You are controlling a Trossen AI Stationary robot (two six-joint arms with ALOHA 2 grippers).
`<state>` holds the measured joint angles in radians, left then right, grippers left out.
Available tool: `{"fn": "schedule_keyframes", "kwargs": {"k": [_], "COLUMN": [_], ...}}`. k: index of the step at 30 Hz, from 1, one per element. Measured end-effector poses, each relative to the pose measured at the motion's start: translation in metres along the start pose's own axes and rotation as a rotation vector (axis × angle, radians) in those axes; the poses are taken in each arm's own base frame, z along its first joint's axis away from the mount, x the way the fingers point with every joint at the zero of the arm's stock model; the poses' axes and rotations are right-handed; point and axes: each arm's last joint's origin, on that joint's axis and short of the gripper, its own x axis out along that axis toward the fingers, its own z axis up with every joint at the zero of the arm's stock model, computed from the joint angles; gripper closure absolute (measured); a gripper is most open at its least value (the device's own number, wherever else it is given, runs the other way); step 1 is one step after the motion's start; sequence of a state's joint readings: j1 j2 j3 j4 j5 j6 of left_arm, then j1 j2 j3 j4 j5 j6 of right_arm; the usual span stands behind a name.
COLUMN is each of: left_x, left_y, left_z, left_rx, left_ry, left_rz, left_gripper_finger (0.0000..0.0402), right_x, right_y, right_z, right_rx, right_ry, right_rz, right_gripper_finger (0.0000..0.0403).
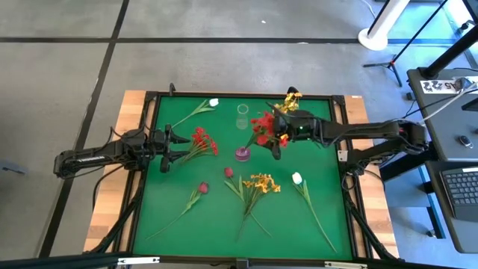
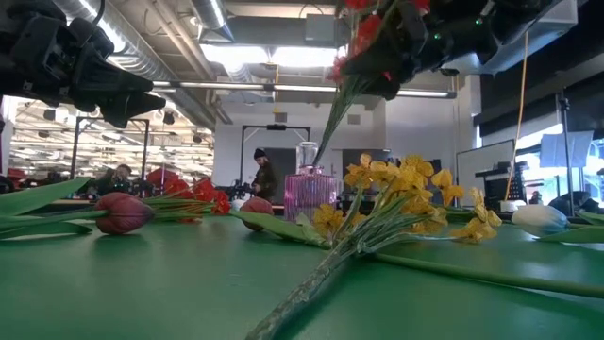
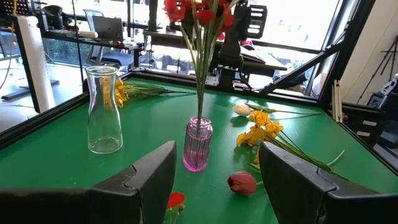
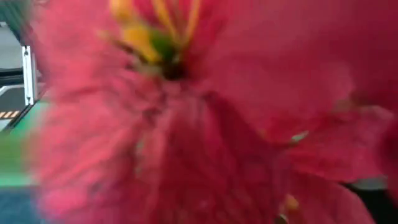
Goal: Sort flowers into vase by color
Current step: Put the right red flowers into the violet vase
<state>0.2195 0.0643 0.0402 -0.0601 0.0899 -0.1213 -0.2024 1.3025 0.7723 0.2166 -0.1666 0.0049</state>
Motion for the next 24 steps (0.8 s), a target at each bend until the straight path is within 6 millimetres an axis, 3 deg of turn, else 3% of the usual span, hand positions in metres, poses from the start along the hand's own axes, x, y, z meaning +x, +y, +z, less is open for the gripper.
{"fn": "schedule_keyframes", "kwargs": {"k": [5,13,24], "left_x": [0.000,0.000,0.000], "left_y": [0.000,0.000,0.000], "left_z": [0.000,0.000,0.000], "left_rx": [0.000,0.000,0.000], "left_ry": [0.000,-0.001,0.000], "left_rz": [0.000,0.000,-0.001], "left_gripper_finger": [0.0178,0.0178,0.0178], "right_x": [-0.006,-0.026,-0.037], "right_y": [0.000,0.002,0.003], "right_z": [0.003,0.031,0.061], "right_rx": [-0.012,-0.045,-0.100], "right_ry": [-0.002,0.072,0.130], "right_rz": [-0.018,-0.077,-0.100], "right_gripper_finger": [0.0125,0.0125,0.0125]}}
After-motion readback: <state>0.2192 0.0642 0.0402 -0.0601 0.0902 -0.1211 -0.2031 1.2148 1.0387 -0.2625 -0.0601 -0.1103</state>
